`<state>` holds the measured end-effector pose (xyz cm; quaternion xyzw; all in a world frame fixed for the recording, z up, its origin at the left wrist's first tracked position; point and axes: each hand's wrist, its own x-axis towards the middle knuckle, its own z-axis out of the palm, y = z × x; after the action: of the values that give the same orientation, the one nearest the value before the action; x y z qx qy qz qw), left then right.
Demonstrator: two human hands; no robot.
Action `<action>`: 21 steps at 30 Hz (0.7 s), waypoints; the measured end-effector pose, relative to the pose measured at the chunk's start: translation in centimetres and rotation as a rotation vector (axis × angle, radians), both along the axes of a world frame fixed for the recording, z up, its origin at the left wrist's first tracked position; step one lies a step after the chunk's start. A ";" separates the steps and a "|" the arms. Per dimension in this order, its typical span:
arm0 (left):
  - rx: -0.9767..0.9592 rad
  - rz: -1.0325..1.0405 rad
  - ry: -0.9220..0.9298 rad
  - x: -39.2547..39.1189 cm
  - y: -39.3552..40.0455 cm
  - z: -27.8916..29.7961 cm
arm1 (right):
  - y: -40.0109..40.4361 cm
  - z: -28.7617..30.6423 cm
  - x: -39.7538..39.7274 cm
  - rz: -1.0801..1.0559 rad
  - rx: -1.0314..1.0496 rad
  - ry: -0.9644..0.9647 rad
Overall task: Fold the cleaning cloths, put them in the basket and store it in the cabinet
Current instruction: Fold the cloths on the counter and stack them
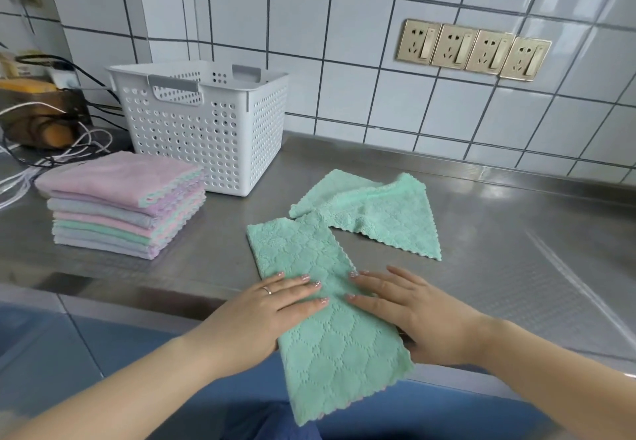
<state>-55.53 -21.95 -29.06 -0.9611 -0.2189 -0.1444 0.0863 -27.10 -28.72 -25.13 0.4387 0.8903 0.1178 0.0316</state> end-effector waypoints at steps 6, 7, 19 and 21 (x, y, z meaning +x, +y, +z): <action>-0.208 -0.009 -0.156 -1.4 0.0 1.2 | 0.6 0.8 -3.1 -0.034 -0.049 0.582; -0.336 0.021 -0.267 -1.7 -0.2 1.3 | 0.2 1.0 -3.3 -0.087 -0.091 0.715; -0.772 0.397 -0.877 -1.6 2.4 3.3 | 6.1 1.5 -8.2 -0.641 -0.238 1.308; -0.819 0.438 -0.780 -1.4 2.5 3.7 | 6.4 1.7 -8.5 -0.656 -0.279 1.198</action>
<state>-56.91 -19.46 -25.32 -0.7251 -0.4649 -0.3689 -0.3493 -35.60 -22.29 -23.48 0.6662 0.5828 -0.2756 -0.3749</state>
